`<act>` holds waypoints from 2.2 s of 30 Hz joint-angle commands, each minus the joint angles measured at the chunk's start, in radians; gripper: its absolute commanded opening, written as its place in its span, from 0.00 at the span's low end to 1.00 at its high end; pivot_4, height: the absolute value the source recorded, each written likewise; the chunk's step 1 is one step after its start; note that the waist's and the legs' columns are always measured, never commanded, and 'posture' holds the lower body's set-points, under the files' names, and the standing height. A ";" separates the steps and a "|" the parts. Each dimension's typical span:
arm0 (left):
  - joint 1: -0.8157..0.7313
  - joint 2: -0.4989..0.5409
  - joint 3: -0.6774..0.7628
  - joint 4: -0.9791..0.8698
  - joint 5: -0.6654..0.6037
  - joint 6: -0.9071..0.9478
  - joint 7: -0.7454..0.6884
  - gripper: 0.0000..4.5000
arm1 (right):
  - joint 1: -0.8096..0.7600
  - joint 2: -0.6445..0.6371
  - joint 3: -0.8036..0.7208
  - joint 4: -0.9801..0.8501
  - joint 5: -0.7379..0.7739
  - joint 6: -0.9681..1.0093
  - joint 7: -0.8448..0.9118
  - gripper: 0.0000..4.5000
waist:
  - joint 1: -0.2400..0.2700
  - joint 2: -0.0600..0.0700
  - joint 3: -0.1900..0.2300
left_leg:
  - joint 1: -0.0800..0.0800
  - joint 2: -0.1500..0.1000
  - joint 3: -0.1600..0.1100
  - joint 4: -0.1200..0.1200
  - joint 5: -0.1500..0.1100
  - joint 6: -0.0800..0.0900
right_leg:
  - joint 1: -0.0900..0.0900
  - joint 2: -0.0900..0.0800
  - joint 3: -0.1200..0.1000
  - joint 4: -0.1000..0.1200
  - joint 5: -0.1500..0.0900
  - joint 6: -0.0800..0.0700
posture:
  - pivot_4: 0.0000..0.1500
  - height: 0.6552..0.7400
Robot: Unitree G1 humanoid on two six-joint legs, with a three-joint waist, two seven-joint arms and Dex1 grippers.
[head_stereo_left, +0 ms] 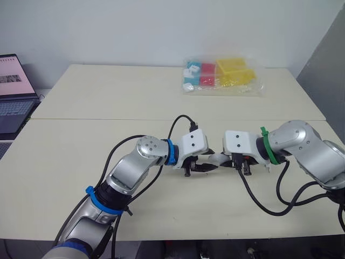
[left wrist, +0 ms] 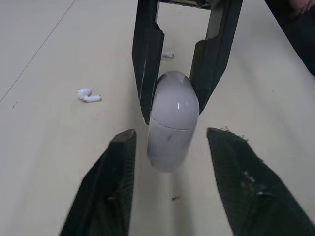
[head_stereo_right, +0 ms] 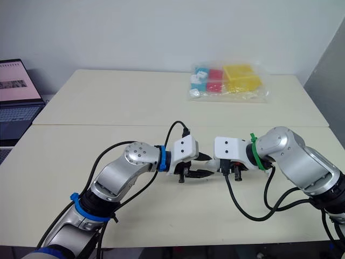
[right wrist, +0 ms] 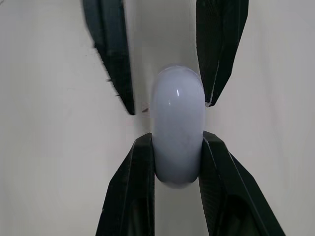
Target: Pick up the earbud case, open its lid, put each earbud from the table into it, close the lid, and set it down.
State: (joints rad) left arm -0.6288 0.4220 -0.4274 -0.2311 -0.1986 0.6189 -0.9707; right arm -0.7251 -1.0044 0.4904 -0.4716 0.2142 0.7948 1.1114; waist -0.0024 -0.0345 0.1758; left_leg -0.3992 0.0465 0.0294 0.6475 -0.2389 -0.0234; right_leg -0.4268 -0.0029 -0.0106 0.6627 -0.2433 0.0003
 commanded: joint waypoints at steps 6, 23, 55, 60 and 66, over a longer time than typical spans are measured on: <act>-0.020 -0.018 0.008 -0.020 -0.005 0.002 0.010 0.18 | 0.004 0.008 -0.040 -0.030 -0.021 -0.003 0.014 0.17 | 0.000 0.000 0.000 | 0.000 0.000 0.000 0.001 0.000 0.000 | 0.000 0.000 0.000 0.000 0.000 0.000 | 1.00 0.95; 0.031 -0.007 -0.014 -0.052 0.006 -0.003 0.015 0.18 | 0.011 0.012 -0.060 -0.045 -0.027 0.003 0.058 0.17 | 0.000 0.000 0.000 | 0.001 0.000 0.000 0.001 0.000 0.000 | 0.001 0.000 0.000 0.001 0.000 0.000 | 1.00 0.95; 0.203 -0.192 0.248 0.189 -0.181 -0.423 -0.026 0.17 | 0.366 0.010 -0.656 -0.143 0.174 -0.337 -0.005 0.89 | 0.000 0.000 0.000 | 0.005 0.000 0.000 0.003 0.000 0.000 | 0.006 0.000 0.000 0.001 0.000 0.000 | 1.00 0.95; 0.186 -0.179 0.226 0.224 -0.154 -0.487 -0.063 0.17 | 0.332 0.072 -0.550 -0.105 0.061 -0.427 -0.086 0.89 | 0.000 0.000 0.000 | 0.006 0.000 0.000 0.002 0.000 0.000 | 0.006 0.000 0.000 0.002 0.000 0.000 | 1.00 0.95; 0.159 -0.179 0.217 0.256 -0.134 -0.534 -0.090 0.17 | 0.271 0.084 -0.464 -0.015 -0.021 -0.469 -0.102 0.89 | 0.001 0.000 0.000 | 0.006 0.000 0.000 0.002 0.000 0.000 | 0.006 0.000 0.000 0.001 0.001 0.000 | 1.00 0.95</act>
State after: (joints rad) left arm -0.4474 0.2483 -0.2077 0.0388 -0.3316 0.1149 -1.0548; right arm -0.4260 -0.9184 0.0286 -0.4942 0.2104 0.3395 1.0209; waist -0.0016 -0.0344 0.1753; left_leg -0.3936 0.0461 0.0298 0.6498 -0.2388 -0.0236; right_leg -0.4204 -0.0029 -0.0106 0.6639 -0.2428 0.0003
